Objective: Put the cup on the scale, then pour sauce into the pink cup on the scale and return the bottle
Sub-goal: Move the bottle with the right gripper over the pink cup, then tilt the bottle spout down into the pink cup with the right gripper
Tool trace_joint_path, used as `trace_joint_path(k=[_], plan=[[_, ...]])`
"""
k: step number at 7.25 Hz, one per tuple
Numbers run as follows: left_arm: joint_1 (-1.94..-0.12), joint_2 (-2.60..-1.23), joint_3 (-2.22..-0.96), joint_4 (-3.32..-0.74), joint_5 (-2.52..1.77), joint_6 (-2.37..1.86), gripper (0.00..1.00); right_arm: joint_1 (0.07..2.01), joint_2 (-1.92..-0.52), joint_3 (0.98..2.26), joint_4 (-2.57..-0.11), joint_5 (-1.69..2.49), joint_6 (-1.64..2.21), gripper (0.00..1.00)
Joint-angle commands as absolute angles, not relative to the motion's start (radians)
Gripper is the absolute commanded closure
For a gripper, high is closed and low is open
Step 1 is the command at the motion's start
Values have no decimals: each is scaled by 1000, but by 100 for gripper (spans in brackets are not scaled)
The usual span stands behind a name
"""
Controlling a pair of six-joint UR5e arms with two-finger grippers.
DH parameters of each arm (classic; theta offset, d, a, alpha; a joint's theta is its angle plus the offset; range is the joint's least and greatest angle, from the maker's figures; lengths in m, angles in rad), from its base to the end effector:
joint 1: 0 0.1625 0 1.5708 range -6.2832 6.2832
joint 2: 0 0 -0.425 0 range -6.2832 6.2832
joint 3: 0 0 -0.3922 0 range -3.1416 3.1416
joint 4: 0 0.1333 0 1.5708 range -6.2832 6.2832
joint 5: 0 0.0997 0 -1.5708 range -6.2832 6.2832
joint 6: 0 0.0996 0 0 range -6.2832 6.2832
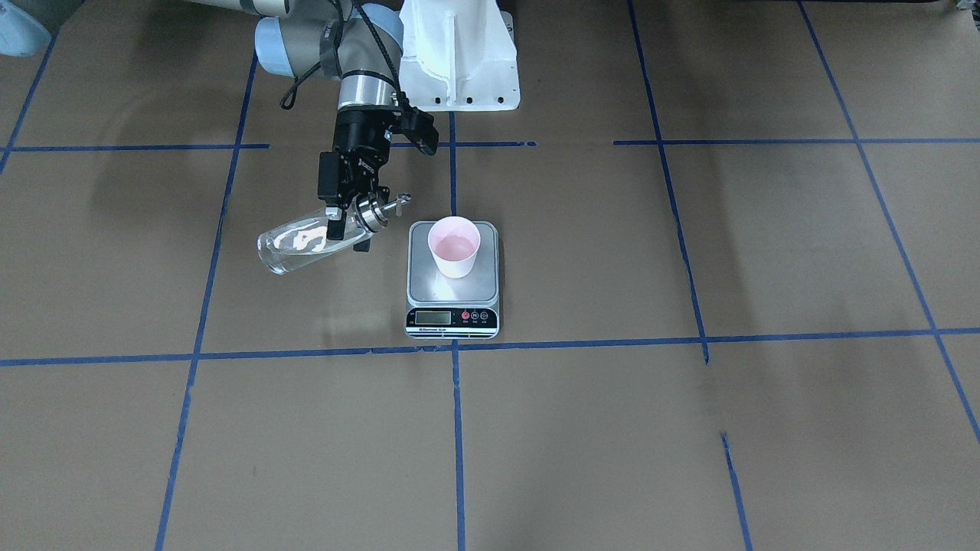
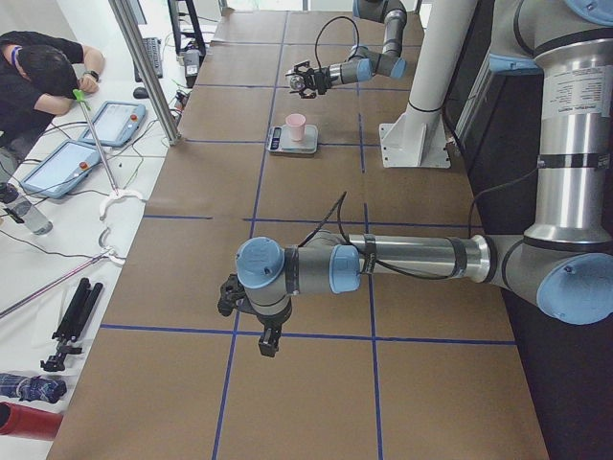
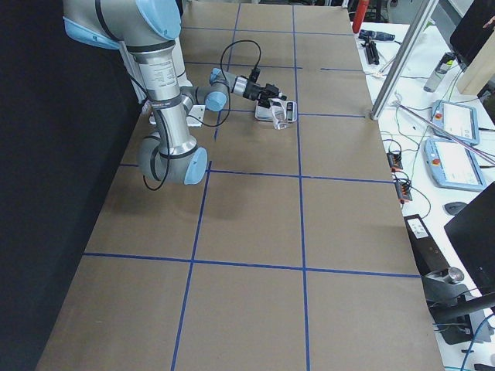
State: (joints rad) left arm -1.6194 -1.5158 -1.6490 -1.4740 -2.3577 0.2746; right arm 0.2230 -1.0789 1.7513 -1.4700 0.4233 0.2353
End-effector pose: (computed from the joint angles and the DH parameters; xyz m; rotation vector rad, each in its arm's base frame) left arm -0.0852 -0.4594 0.6552 0.0578 0.7887 0.1852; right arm -0.5429 -0.3529 0.2525 1.2591 0.2778 -0.5142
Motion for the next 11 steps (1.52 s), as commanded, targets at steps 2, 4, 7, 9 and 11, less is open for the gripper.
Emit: trace_joint_path(k=[2,4,7,9,11], plan=[[-1621,-1516,-1647,-1471,-2358,275,0,227,-993,1721,-1636,420,225,100],[-1618,-1516,-1646,-1473,-2358,275,0,238,-959,1636,-1643,419,224,100],[-1618,-1516,-1646,-1474,-2358,275,0,239,-957,1609,-1644,391,169,100],[-1618,-1516,-1647,-1474,-2358,275,0,239,-956,1608,-1644,344,82,100],[-1618,-1516,-1647,-1474,-2358,275,0,238,-957,1608,-1644,327,23,100]])
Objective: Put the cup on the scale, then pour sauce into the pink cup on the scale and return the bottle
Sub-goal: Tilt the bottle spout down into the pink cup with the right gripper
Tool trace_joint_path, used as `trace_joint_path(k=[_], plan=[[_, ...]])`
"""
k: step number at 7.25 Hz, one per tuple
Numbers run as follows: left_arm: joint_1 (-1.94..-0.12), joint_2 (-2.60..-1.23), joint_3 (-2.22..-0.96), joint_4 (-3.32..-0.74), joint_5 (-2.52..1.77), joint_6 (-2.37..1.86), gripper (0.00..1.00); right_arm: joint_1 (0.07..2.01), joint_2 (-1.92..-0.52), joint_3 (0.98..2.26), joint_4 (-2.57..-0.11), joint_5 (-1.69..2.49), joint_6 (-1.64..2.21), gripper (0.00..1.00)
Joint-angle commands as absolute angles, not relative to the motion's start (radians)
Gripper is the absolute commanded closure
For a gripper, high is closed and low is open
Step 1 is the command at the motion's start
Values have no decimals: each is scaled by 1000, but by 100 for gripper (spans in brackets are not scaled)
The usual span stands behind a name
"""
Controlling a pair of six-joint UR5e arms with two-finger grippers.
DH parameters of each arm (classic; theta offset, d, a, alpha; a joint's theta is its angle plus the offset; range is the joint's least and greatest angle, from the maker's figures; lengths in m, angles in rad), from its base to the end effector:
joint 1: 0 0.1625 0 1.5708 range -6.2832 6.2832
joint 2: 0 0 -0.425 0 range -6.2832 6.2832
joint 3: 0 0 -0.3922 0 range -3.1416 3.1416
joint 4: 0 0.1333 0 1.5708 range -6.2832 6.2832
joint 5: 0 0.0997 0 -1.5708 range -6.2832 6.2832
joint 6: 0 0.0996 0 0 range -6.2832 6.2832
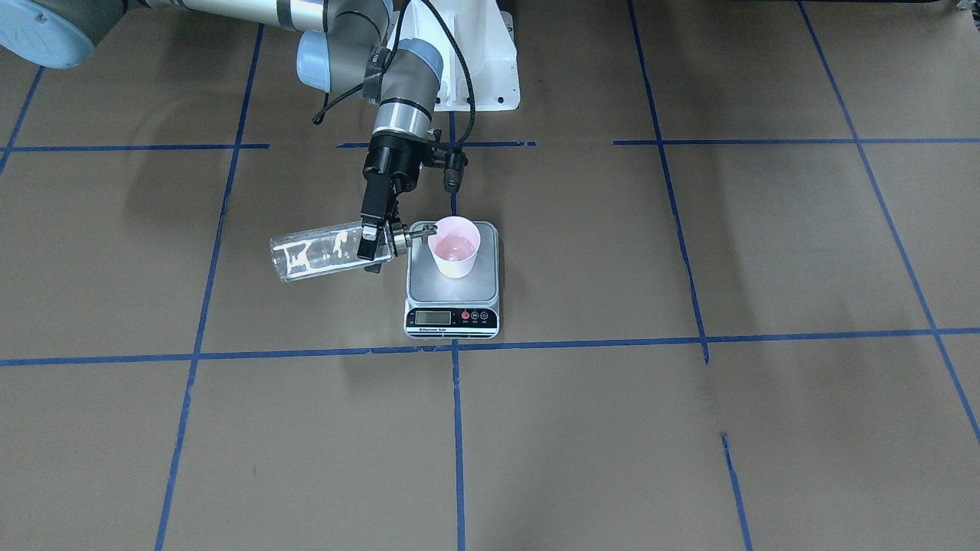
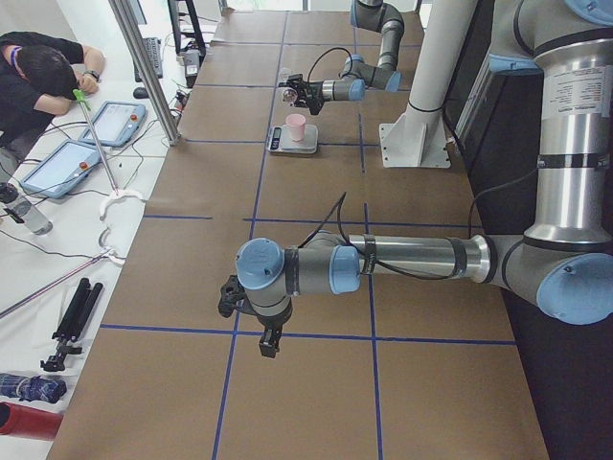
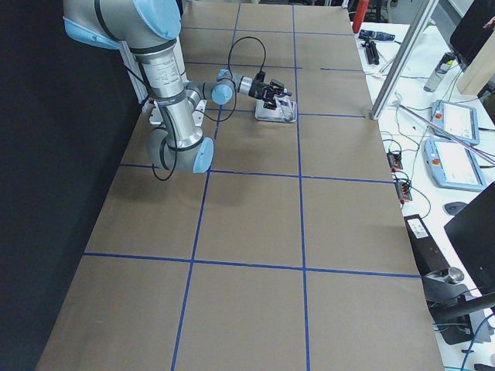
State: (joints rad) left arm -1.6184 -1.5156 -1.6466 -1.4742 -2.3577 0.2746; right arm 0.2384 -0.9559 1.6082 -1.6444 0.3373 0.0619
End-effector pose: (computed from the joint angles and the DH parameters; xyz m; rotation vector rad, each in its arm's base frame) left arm -0.0847 -0.4592 0.6565 0.0551 0.7891 0.1852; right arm -0.5860 -0.3763 0.2446 1.1779 0.6074 -0.7298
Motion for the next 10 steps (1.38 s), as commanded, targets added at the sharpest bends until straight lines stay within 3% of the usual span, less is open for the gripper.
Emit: trace_joint_path(k=[1,10], plan=[[-1618,-1517,-1647,-1474,-2358,275,0,238,-957,1608,-1644,313,-12,100],[-1618,-1516,-1647,-1473,-2358,275,0,233,-960,1603,-1643,276,-57,100]])
